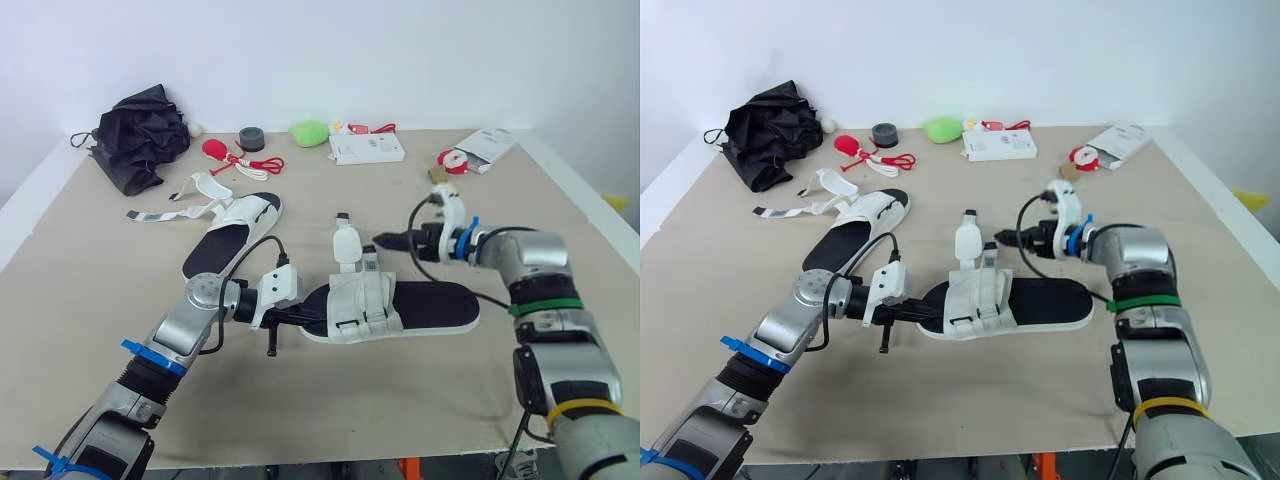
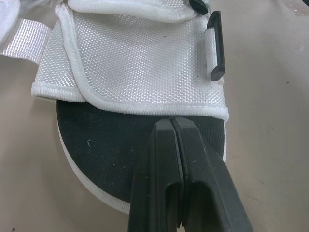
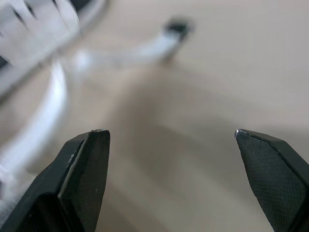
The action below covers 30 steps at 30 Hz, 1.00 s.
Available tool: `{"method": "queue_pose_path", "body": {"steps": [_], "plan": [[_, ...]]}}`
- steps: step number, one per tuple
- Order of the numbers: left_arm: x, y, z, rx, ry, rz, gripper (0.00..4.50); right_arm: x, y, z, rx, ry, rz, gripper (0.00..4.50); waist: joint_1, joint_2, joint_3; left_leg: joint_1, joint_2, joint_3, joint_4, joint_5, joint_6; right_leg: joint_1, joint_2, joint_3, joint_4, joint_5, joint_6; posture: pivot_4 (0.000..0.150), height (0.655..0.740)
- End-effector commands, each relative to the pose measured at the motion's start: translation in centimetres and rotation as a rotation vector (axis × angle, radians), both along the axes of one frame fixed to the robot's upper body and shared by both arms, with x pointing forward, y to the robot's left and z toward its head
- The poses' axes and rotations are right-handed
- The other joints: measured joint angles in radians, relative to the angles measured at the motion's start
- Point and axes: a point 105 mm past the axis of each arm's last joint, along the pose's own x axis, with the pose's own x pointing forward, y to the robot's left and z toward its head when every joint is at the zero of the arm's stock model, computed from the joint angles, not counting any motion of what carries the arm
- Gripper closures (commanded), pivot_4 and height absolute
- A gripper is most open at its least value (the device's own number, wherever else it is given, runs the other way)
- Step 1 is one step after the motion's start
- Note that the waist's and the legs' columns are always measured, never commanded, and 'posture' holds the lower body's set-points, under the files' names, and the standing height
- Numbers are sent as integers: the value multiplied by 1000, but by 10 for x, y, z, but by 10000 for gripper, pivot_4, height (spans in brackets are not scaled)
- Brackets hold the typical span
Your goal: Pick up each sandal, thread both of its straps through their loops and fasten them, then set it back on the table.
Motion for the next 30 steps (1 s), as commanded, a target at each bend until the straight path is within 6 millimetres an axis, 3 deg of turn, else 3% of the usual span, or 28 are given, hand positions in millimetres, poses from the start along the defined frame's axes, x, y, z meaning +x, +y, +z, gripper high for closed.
{"method": "queue_pose_path", "body": {"steps": [1,5,12,21,30], "plan": [[-3,11,-38,114,119,48,45000,-7,13,35,93,-41,112,467,0,0,0,0,0,0,0,0,0,0,0,0,0,0,0,1500,7400],[-4,11,-39,115,119,47,45000,-24,30,28,128,45,250,467,1,0,0,0,0,-1,0,0,0,0,0,0,0,0,0,1500,7400],[-3,14,-37,115,116,59,45000,-26,44,1,92,119,303,467,1,0,0,0,0,0,0,0,0,0,0,0,0,-1,-1,1500,7400],[-3,16,-37,118,114,66,45000,-17,82,13,187,85,392,467,-1,0,0,0,0,0,0,0,0,0,0,0,0,0,-1,1500,7400],[-3,19,-35,120,111,77,45000,6,108,15,245,37,321,467,-2,0,0,0,0,0,-1,0,0,0,0,0,1,1,-2,1500,7400]]}}
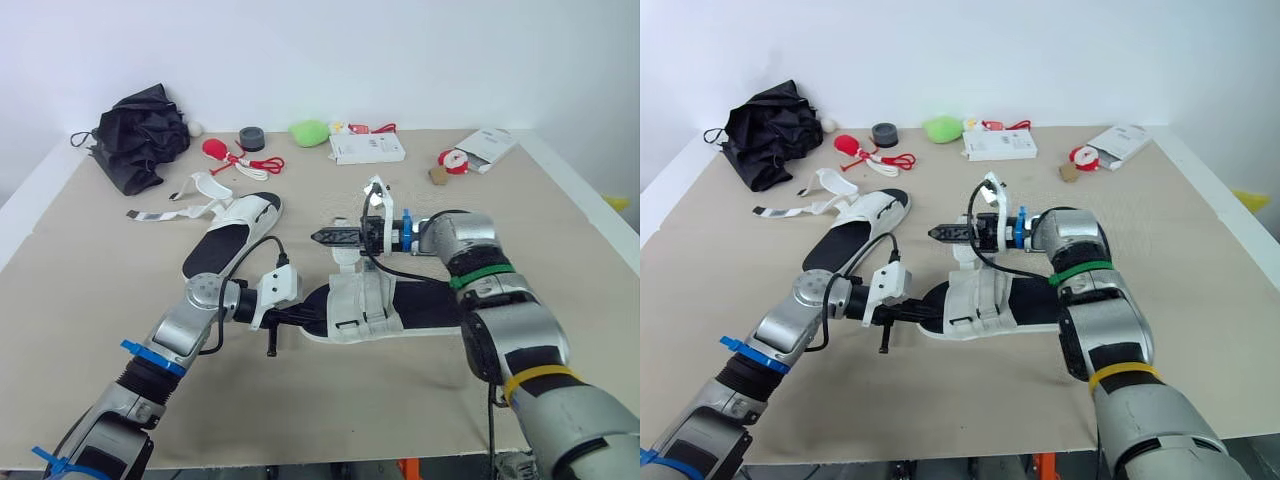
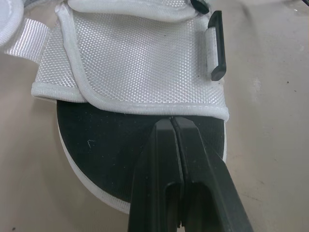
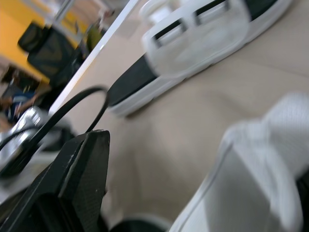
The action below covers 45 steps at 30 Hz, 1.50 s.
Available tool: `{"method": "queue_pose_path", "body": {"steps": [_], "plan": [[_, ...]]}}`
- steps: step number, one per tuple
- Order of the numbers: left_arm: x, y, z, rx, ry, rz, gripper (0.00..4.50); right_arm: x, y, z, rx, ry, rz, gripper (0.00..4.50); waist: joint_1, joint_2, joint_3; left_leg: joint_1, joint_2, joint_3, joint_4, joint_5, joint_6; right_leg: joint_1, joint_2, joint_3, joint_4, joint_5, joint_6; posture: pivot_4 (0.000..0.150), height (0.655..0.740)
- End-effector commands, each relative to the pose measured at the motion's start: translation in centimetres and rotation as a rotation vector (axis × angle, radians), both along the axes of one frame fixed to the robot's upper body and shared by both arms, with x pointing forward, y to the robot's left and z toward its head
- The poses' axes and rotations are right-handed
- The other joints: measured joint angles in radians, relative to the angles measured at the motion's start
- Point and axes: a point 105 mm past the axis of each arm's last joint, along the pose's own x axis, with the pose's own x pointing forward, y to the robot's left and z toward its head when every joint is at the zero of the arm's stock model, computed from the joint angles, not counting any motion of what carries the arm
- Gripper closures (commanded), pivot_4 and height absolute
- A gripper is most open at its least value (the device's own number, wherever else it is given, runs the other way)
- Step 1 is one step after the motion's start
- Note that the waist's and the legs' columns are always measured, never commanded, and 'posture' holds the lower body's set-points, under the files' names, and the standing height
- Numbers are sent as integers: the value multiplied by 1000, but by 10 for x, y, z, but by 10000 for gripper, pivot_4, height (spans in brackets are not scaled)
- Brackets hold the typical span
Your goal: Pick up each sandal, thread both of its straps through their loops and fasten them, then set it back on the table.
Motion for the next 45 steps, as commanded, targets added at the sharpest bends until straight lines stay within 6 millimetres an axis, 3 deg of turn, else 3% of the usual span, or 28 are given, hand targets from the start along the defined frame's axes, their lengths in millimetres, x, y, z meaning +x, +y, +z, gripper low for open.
{"method": "queue_pose_path", "body": {"steps": [1,11,14,18,21,26,31,37,40,41,45], "plan": [[-2,20,-35,121,112,77,45000,13,5,23,45,-86,-49,467,0,0,0,0,0,0,0,0,0,0,0,0,0,0,0,1500,7400],[-6,22,-36,123,118,84,45000,32,5,42,104,-131,-197,467,-7,0,0,1,0,0,-2,0,0,0,0,0,1,0,-1,1500,7400],[-5,22,-37,124,118,83,45000,34,7,45,124,-143,-205,8425,-7,0,0,1,0,0,-2,0,0,0,0,0,1,-1,-2,1500,7400],[-7,20,-38,122,120,78,45000,34,11,50,159,-162,-200,26930,-8,0,0,1,0,0,-2,0,0,0,0,0,1,-1,-2,1500,7400],[-7,19,-38,121,121,75,45000,30,11,53,174,-163,-164,43657,-8,0,0,1,0,0,-2,0,0,0,0,0,1,-1,-2,1500,7400],[-7,19,-39,123,121,70,45000,26,4,54,178,-171,-124,44609,-12,0,0,1,0,0,-2,0,0,0,0,0,1,-1,-2,1500,7400],[-6,18,-38,124,122,64,45000,15,2,50,37,-448,-17,44609,-13,0,0,1,0,0,-2,0,0,0,0,0,1,-1,-1,1500,7400],[-6,17,-39,127,126,51,45000,-30,8,58,-49,-796,60,44609,-11,0,0,1,0,0,-2,0,-1,0,1,1,3,-2,1,1500,7400],[-5,15,-39,129,127,41,45000,-46,11,79,-69,-1039,-19,44609,-10,0,0,2,0,0,-2,1,-3,0,1,1,3,-2,2,1500,7400],[-5,15,-39,129,127,38,45000,-53,12,83,-80,-1112,-16,44609,-10,0,0,3,0,0,-2,2,-4,1,0,0,3,-6,9,1500,7400],[-4,14,-39,132,126,26,45000,-89,15,99,-143,-1418,52,44609,-3,0,0,4,0,-1,-2,2,-4,2,1,0,3,-7,9,1500,7400]]}}
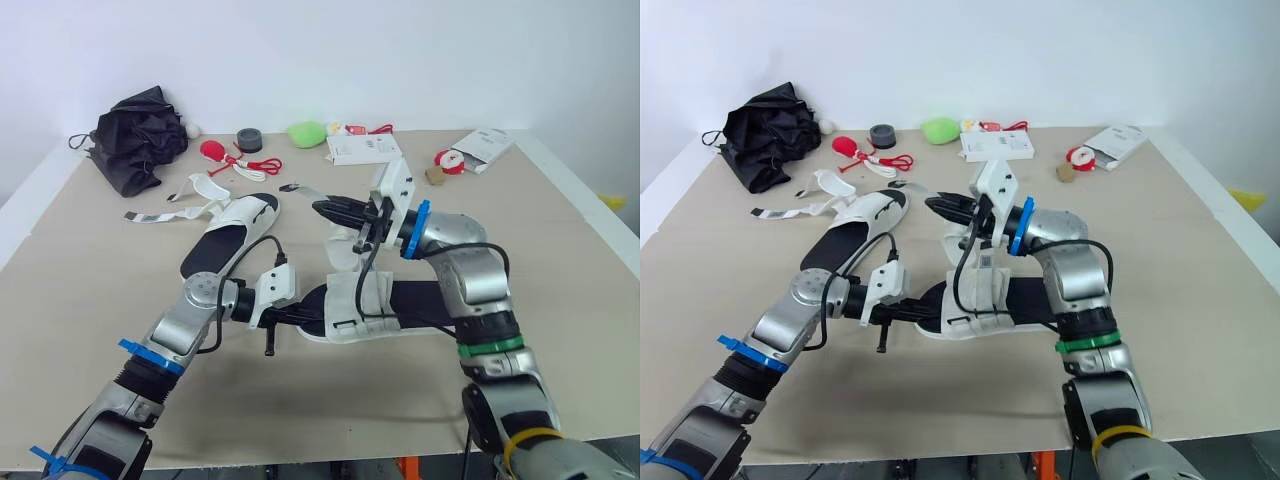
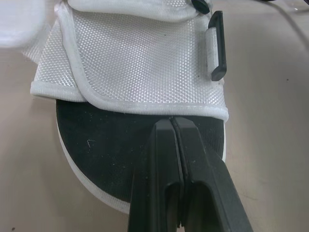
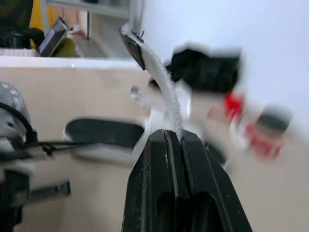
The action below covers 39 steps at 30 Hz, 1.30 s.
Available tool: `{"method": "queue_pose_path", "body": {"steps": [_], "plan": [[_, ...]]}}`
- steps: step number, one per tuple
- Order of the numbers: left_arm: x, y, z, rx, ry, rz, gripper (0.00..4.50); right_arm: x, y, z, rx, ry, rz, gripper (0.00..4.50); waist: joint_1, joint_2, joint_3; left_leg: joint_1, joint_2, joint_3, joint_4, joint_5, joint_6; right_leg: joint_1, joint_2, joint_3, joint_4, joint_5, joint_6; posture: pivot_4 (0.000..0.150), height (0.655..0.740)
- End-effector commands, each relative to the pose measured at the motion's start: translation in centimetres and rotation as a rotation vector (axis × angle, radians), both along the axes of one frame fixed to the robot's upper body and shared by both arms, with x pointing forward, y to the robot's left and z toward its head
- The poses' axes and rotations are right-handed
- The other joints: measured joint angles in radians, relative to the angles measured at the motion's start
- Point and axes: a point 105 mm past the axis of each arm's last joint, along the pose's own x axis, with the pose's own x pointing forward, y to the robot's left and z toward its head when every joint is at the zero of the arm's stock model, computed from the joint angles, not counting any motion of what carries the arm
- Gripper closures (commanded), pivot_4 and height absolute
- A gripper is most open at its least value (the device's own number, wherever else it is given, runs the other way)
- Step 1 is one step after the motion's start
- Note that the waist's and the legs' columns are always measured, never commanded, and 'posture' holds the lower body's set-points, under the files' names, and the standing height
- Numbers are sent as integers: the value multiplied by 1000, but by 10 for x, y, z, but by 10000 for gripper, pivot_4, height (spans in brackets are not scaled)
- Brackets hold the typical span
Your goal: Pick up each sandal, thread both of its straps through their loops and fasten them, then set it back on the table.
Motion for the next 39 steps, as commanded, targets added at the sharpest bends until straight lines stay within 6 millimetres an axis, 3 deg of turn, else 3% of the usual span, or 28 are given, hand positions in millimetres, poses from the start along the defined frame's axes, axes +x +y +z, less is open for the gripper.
{"method": "queue_pose_path", "body": {"steps": [1,3,7,12,23,24,25,29,30,33,35,39], "plan": [[-5,11,-38,121,112,25,45000,-41,5,36,-74,-377,74,44609,4,0,0,-1,0,0,0,0,0,-1,0,0,0,0,0,1500,7400],[-5,11,-38,122,112,22,45000,-52,5,31,-142,-472,106,44609,7,0,1,-1,0,1,0,0,0,-1,0,1,0,0,0,1500,7400],[-4,11,-39,124,112,15,45000,-80,4,1,-352,-675,259,44609,9,-2,2,-1,0,1,0,0,0,-1,1,1,0,-1,0,1500,7400],[-3,10,-39,124,111,11,45000,-99,-1,-10,-437,-826,387,44609,9,-3,2,0,0,0,0,0,0,0,3,3,0,-2,0,1500,7400],[-3,7,-39,119,111,7,45000,-94,-29,-48,-626,-926,482,44609,9,-5,3,4,0,0,-1,0,0,3,3,3,0,-4,-4,1500,7400],[-3,7,-39,119,111,7,45000,-90,-31,-51,-653,-908,473,37982,9,-5,3,4,0,0,-1,0,0,4,3,3,0,-5,-5,1500,7400],[-4,7,-39,119,111,6,45000,-87,-33,-52,-667,-907,466,35773,9,-5,3,5,0,0,-1,0,0,4,3,3,0,-5,-6,1500,7400],[-4,6,-39,117,113,2,45000,-77,-38,-44,-687,-919,420,16508,9,-5,3,7,1,0,0,0,-1,6,3,3,0,-4,-6,1500,7400],[-4,5,-39,117,113,1,45000,-76,-40,-41,-685,-901,410,14071,9,-5,3,7,1,0,0,0,-1,6,3,3,0,-4,-6,1500,7400],[-4,5,-40,117,114,0,45000,-74,-46,-28,-682,-847,368,14071,10,-5,3,7,1,0,0,0,-1,6,2,3,0,-4,-7,1500,7400],[-5,5,-40,119,115,-3,45000,-70,-55,-7,-655,-725,275,14071,11,-5,4,7,1,1,-1,0,-1,6,2,3,0,-4,-8,1500,7400],[-5,5,-40,117,117,-4,45000,-76,-73,31,-475,-324,116,14071,13,-5,3,6,1,0,-1,0,-1,5,0,1,0,-2,-13,1500,7400]]}}
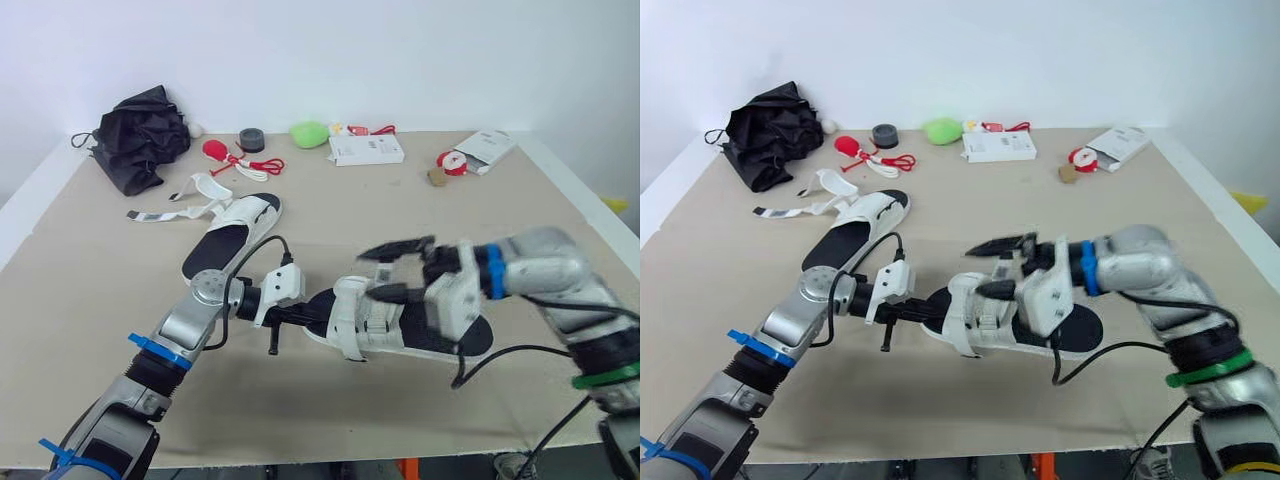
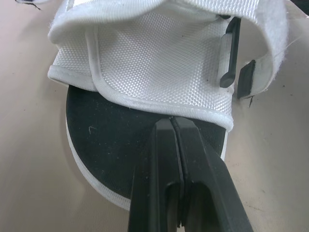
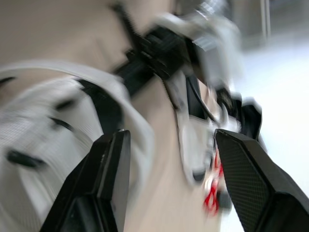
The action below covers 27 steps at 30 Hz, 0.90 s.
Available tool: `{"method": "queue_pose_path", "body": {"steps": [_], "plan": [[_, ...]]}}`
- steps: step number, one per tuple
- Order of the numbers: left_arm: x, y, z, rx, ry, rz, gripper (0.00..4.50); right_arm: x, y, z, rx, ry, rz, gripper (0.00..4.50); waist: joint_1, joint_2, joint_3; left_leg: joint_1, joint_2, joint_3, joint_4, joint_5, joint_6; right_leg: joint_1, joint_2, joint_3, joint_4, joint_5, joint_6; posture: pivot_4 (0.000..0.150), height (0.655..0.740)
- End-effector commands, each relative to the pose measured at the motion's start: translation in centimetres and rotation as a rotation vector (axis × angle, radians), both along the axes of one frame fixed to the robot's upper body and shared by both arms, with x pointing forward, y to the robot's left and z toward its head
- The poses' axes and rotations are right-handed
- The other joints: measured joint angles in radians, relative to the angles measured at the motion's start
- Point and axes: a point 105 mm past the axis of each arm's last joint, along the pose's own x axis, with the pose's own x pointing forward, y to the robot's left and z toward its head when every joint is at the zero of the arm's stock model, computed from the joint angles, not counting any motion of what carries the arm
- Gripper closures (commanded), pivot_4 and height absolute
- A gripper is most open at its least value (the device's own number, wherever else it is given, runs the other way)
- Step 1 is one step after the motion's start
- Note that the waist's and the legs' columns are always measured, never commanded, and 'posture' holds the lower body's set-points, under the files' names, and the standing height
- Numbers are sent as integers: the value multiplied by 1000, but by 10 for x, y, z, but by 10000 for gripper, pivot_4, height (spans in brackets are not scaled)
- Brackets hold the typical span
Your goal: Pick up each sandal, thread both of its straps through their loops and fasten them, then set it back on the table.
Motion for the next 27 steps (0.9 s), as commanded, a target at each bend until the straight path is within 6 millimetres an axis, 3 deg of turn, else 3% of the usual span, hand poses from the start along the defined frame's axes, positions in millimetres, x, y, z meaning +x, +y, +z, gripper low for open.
{"method": "queue_pose_path", "body": {"steps": [1,3,4,6,10,14,16,20,27], "plan": [[-6,13,-39,129,110,36,45000,-21,-9,41,241,361,-128,14071,2,0,0,0,0,0,0,0,0,0,0,-1,0,0,0,1500,7400],[-7,12,-39,128,111,32,45000,-51,-9,37,302,773,-179,14071,7,0,0,1,0,-1,-2,0,-1,1,-2,-2,0,0,-5,1500,7400],[-7,12,-39,128,111,31,45000,-65,-7,31,300,900,-187,14071,6,-2,-1,0,0,-2,-3,-1,-1,1,-3,-4,0,-1,-6,1500,7400],[-7,11,-39,126,112,29,45000,-80,-3,20,281,1020,-217,14071,4,-3,-2,4,0,-3,-6,-1,-2,4,-3,-6,-2,-2,-7,1500,7400],[-11,11,-40,126,119,21,45000,-110,9,-33,180,1172,-324,14071,2,-3,-2,6,1,-4,-7,-1,-2,8,-4,-9,-4,-9,5,1500,7400],[-13,11,-40,128,124,18,45000,-98,6,-82,158,1135,-550,14071,0,-2,-3,5,1,-3,-7,-1,-2,8,-5,-10,-6,-9,9,1500,7400],[-14,12,-40,131,127,15,45000,-87,6,-93,197,1109,-605,14071,-1,-2,-3,4,1,-4,-7,-1,-2,8,-5,-11,-8,-9,10,1500,7400],[-14,12,-40,135,127,14,45000,-70,4,-98,229,1069,-644,14071,0,-1,-3,2,1,-3,-7,-2,-3,8,-4,-11,-10,-8,11,1500,7400],[-13,13,-39,135,126,21,45000,-67,10,-98,204,1071,-582,14071,-1,-2,-2,2,2,-4,-7,-3,-2,8,-2,-12,-10,-7,14,1500,7400]]}}
